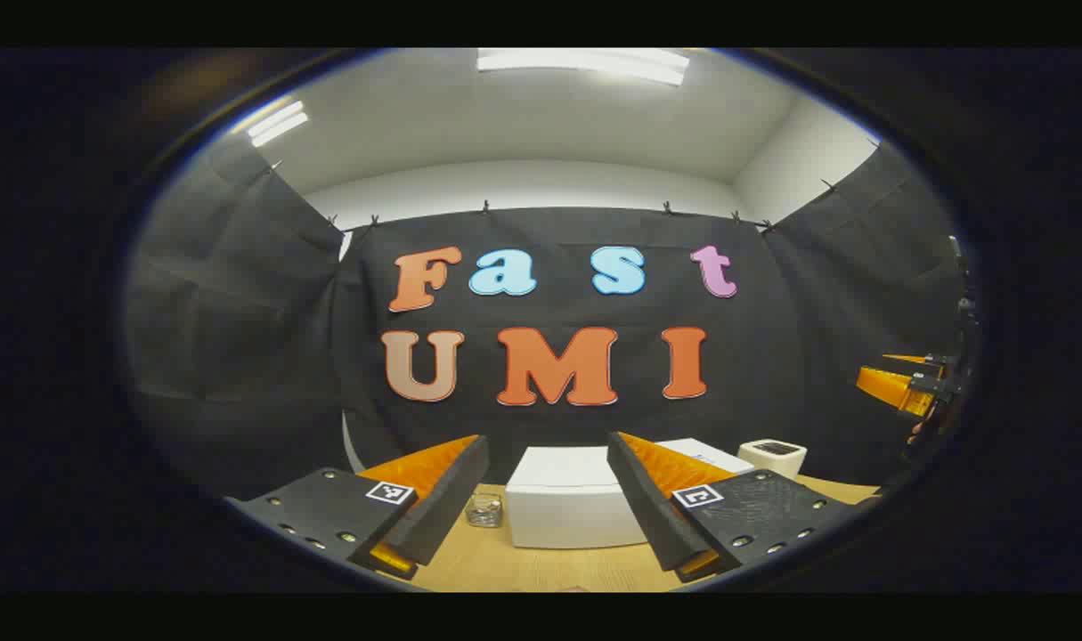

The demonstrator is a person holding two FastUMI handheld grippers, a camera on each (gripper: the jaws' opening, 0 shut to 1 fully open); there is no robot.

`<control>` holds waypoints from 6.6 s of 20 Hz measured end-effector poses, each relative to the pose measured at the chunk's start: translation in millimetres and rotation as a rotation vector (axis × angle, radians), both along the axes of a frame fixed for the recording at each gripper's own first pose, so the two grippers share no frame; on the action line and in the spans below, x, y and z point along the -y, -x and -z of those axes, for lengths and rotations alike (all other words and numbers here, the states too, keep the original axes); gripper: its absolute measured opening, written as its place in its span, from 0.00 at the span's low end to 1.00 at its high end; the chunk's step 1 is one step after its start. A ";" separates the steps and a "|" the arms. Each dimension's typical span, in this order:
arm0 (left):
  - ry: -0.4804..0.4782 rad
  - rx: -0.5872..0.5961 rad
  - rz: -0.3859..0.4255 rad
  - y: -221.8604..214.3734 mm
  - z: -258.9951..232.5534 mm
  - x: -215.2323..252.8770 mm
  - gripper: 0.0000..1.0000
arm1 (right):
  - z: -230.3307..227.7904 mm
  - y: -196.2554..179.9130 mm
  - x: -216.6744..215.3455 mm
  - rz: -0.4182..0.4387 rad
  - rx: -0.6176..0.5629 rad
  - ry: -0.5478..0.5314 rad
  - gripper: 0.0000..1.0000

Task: Open the microwave oven with the left hand, put the food in, and close the microwave oven.

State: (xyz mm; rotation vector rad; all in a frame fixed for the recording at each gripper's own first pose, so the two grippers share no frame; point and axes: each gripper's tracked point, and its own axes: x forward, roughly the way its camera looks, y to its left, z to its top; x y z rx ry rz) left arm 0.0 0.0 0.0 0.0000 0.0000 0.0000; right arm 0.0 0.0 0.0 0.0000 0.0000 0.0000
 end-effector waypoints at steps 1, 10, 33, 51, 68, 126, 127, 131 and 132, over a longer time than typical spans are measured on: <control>0.004 -0.004 0.000 -1.0 0.2 0.5 0.91 | -2.1 0.9 3.3 0.003 0.002 0.009 0.96; 0.003 -0.008 -0.015 -4.3 6.8 -2.8 0.89 | 2.2 -1.1 17.5 0.037 -0.011 0.031 0.94; 0.018 0.029 0.066 -19.2 28.5 52.0 0.89 | 49.8 6.9 49.0 0.072 -0.075 0.001 0.95; 0.030 -0.096 0.222 -61.4 182.6 186.6 0.91 | 181.4 51.8 83.6 0.114 -0.224 -0.005 0.95; 0.018 -0.343 0.154 -125.8 350.1 241.7 0.71 | 282.5 96.1 94.8 0.114 -0.411 -0.087 0.95; -0.012 -0.199 -0.033 136.7 305.5 -59.1 0.24 | 351.2 126.3 23.7 0.120 -0.616 -0.128 0.95; 0.004 -0.217 -0.029 139.5 308.5 -66.8 0.34 | 353.3 126.6 23.0 0.122 -0.623 -0.135 0.95; 0.004 -0.241 -0.033 142.0 309.7 -89.6 0.81 | 361.3 128.2 21.1 0.133 -0.656 -0.181 0.95; 0.005 -0.247 -0.029 142.3 309.4 -92.2 0.85 | 363.9 129.6 18.9 0.132 -0.668 -0.200 0.95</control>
